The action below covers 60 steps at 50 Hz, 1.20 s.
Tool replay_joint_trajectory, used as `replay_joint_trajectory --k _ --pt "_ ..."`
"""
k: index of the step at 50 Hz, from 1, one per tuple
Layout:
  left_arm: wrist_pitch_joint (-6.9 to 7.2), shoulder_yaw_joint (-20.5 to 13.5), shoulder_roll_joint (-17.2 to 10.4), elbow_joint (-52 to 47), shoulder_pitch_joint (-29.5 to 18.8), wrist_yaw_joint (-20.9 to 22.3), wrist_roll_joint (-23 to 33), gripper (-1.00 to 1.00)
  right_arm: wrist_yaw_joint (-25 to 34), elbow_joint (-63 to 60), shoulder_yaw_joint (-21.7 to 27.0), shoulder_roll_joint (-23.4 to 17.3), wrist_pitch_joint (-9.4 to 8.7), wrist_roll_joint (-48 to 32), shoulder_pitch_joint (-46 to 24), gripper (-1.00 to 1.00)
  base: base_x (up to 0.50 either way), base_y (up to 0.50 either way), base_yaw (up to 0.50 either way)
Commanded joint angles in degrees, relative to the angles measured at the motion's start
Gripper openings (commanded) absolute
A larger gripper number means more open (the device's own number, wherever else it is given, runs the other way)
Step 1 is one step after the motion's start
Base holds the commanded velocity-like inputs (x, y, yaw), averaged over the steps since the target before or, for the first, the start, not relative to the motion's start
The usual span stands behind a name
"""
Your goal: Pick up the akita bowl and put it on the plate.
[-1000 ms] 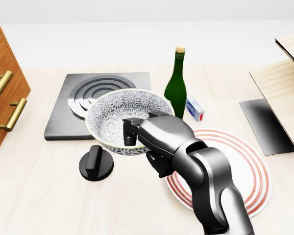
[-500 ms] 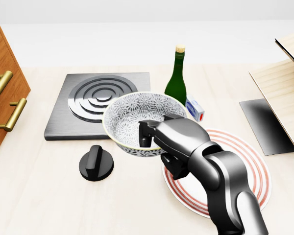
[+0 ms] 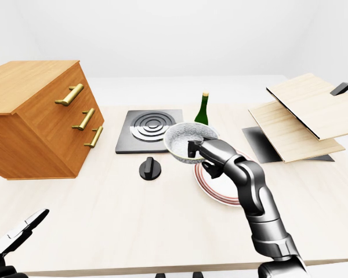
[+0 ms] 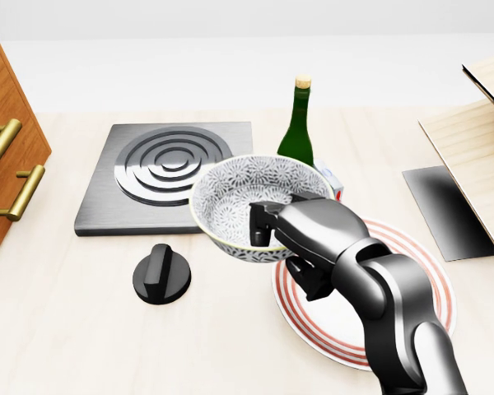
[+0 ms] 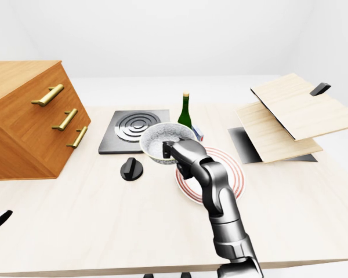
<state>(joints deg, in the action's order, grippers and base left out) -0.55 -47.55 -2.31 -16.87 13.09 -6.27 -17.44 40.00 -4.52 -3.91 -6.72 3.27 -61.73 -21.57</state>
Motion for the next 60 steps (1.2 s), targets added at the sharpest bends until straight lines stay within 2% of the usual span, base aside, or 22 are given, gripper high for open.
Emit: replay_joint_trajectory --k 1,12,32,40,46,60 --pt "0.60 -0.29 0.14 -0.75 0.10 0.09 -0.06 1.00 0.00 -0.74 1.65 -1.19 1.73 -1.69 0.16 -1.00 0.00 0.00 0.00" --pt "0.31 -0.29 0.16 -0.36 -0.01 0.15 -0.04 1.00 0.00 -0.34 3.47 -3.01 1.73 -0.32 1.97 -1.00 0.00 0.00 0.00" --pt "0.80 -0.39 0.28 -0.97 0.06 -0.04 -0.15 1.00 0.00 -0.81 5.31 -5.08 1.73 0.38 3.18 -1.00 0.00 0.00 0.00" --pt "-0.27 -0.12 0.07 0.31 -0.15 -0.02 0.01 1.00 0.00 -0.16 5.47 -5.46 1.73 0.16 3.28 -1.00 0.00 0.00 0.00" --pt "-0.04 0.01 0.03 -0.11 -0.05 -0.23 0.01 1.00 0.00 0.04 5.70 -5.63 1.73 -0.02 3.48 -1.00 0.00 0.00 0.00" --pt "-1.01 0.31 -0.33 1.24 -0.33 -0.30 0.09 1.00 0.00 1.16 7.05 -7.07 1.73 -0.02 3.72 -1.00 0.00 0.00 0.00"
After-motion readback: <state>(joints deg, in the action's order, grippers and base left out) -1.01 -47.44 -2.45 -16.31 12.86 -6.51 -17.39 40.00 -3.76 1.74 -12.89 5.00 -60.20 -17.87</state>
